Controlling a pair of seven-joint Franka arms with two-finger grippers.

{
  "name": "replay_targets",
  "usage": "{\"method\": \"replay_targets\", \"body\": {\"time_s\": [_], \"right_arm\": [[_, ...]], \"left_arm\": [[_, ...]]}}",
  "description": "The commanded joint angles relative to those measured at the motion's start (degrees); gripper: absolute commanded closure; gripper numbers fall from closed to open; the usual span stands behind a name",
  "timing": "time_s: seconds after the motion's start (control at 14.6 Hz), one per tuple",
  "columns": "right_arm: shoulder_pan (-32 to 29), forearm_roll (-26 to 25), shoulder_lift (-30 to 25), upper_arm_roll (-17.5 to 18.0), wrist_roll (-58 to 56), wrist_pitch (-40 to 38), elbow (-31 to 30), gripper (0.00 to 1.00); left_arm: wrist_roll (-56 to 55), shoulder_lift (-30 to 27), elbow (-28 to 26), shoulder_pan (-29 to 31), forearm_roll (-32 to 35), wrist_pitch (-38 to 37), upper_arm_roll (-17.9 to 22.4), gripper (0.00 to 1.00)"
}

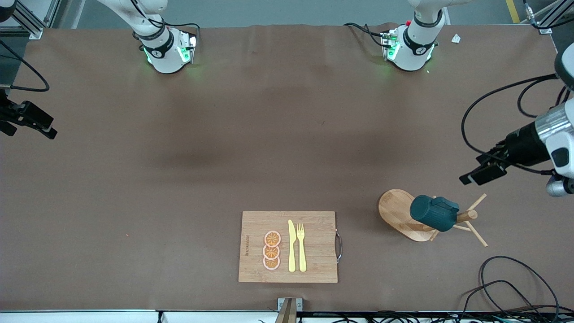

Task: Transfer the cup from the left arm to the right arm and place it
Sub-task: 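Reach the left gripper toward the teal mug on the wooden stand, then grasp the teal mug's rim with the left gripper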

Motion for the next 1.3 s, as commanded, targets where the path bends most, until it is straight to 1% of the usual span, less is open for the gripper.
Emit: {"method": "replay_targets", "body": {"time_s": [0.0,0.14,0.34,0.62,0.82,1.1,1.23], "right_arm": [[-0.83,1.06,-1.27,0.32,-0.60,0.61,-1.38,0.00],[-0.83,1.06,-1.27,0.32,-0.60,0.61,-1.38,0.00],[-0.92,1.06,-1.27,0.32,-0.60,0.61,-1.38,0.00],[-0.92,1.14,-1.27,0.32,-0.69,0.61,-1.38,0.00],[-0.92,1.23,-1.27,0.23,-0.60,0.52,-1.38,0.00],[-0.92,1.32,-1.27,0.23,-0.60,0.52,-1.38,0.00],[-0.92,1.32,-1.27,0.23,-0.69,0.52,-1.38,0.00]], "left_arm": [[-6.61,-0.84,-5.03,0.23,-4.32,6.54,-0.06,0.00],[-8.03,-0.67,-6.44,0.40,-7.58,8.30,0.03,0.00],[-9.97,0.30,-8.20,1.89,-9.35,10.42,0.03,0.00],[-9.97,2.93,-8.56,2.68,-10.23,10.68,0.03,0.00],[-10.06,4.69,-8.56,2.69,-12.42,13.23,0.03,0.00],[-10.06,6.88,-8.56,2.34,-12.95,17.27,-0.15,0.00],[-10.06,7.77,-8.30,2.16,-14.88,18.15,-0.15,0.00]]}}
